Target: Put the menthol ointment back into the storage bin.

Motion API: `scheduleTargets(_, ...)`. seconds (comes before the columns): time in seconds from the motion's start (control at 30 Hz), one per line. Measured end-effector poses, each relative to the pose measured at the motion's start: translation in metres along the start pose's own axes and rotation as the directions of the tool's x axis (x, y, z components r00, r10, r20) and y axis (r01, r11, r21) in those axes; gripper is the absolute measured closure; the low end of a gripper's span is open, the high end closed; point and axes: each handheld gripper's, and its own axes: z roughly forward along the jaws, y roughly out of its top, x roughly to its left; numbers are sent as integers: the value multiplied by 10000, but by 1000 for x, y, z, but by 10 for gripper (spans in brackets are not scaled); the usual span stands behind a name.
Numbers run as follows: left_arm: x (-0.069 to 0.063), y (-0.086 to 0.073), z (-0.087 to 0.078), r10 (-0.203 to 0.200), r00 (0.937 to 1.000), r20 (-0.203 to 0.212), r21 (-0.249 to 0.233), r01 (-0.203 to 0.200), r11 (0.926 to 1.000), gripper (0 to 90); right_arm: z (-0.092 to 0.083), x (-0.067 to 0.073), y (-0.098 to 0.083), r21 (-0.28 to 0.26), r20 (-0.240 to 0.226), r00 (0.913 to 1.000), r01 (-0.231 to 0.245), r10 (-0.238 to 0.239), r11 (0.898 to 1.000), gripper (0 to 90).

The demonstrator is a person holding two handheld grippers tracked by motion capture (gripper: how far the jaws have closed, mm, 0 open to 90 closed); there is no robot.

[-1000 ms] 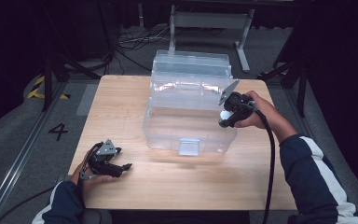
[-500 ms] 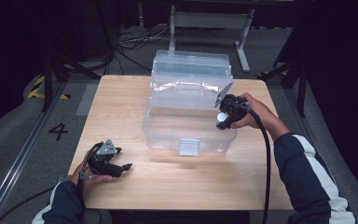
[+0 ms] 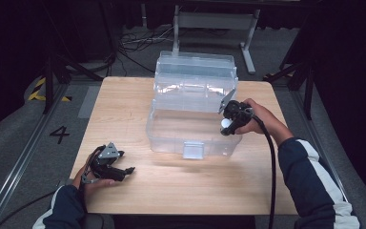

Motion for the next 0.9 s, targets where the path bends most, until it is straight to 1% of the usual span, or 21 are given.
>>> scheduleTargets(0.1, 0, 0, 0, -5, 10000, 6, -5, 5, 10000, 212, 1, 3, -1, 30, -170, 9998, 96, -95, 9999, 506)
scheduleTargets(0.27, 0, 0, 0, -1, 10000, 1, 1, 1, 10000, 211, 5, 5, -3, 204, -197, 9998, 102, -98, 9997, 506)
scheduleTargets(0.4, 0, 0, 0, -1, 10000, 3, -1, 1, 10000, 211, 8, 5, -6, 330, -244, 9996, 148, -140, 9993, 506)
scheduleTargets(0.47, 0, 0, 0, -1, 10000, 4, -1, 1, 10000, 211, 9, 5, -7, 362, -259, 9996, 67, -57, 9993, 506)
scheduleTargets(0.53, 0, 0, 0, -4, 10000, 4, -2, 4, 10000, 211, 10, 4, -8, 411, -234, 9997, 83, -73, 9991, 506)
scheduleTargets(0.57, 0, 0, 0, -2, 10000, 4, 0, 2, 10000, 211, 11, 3, -9, 424, -282, 9996, 46, -34, 9991, 506)
scheduleTargets(0.67, 0, 0, 0, -1, 10000, 2, -1, 1, 10000, 211, 14, 3, -11, 566, -346, 9993, 130, -110, 9983, 505)
scheduleTargets(0.7, 0, 0, 0, -2, 10000, 7, 0, 2, 10000, 211, 15, 3, -11, 608, -394, 9992, 75, -51, 9981, 505)
scheduleTargets(0.8, 0, 0, 0, -3, 10000, 6, -2, 3, 10000, 211, 18, 3, -11, 730, -400, 9991, 157, -128, 9972, 505)
scheduleTargets(0.9, 0, 0, 0, 0, 10000, 2, 0, 0, 10000, 211, 23, 4, -12, 829, -544, 9984, 207, -162, 9963, 505)
